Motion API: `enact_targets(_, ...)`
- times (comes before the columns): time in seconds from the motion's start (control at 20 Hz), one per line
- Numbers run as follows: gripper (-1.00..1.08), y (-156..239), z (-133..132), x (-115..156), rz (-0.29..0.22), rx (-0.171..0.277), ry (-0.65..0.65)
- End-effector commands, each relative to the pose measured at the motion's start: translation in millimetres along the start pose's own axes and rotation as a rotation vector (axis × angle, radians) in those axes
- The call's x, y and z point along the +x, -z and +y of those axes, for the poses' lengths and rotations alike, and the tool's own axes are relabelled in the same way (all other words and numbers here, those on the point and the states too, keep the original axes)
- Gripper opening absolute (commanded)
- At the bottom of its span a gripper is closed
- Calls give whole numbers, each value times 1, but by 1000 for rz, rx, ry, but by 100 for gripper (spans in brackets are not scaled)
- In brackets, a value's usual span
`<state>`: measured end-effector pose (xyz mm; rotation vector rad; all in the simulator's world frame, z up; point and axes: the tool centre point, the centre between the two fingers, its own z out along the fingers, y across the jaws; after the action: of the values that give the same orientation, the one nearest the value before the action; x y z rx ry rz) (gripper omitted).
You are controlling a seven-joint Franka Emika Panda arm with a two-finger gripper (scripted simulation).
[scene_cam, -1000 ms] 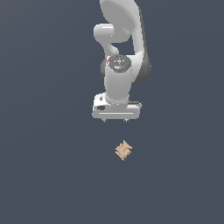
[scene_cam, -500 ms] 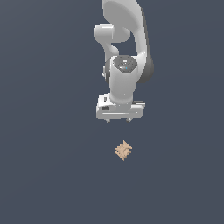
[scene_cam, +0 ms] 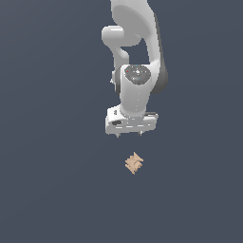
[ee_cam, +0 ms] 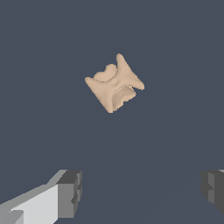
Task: Pick up the object and move it to a goal position.
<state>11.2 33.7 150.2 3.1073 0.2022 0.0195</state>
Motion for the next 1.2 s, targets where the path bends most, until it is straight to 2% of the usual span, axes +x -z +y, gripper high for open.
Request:
enact_targets(0.0, 100, -3, -1, 6, -1, 0, 43)
enact_targets(0.75, 100, -39, -12, 62, -6, 15, 441)
enact_targets(1.15, 100, -54, -14, 80, -3, 26, 587)
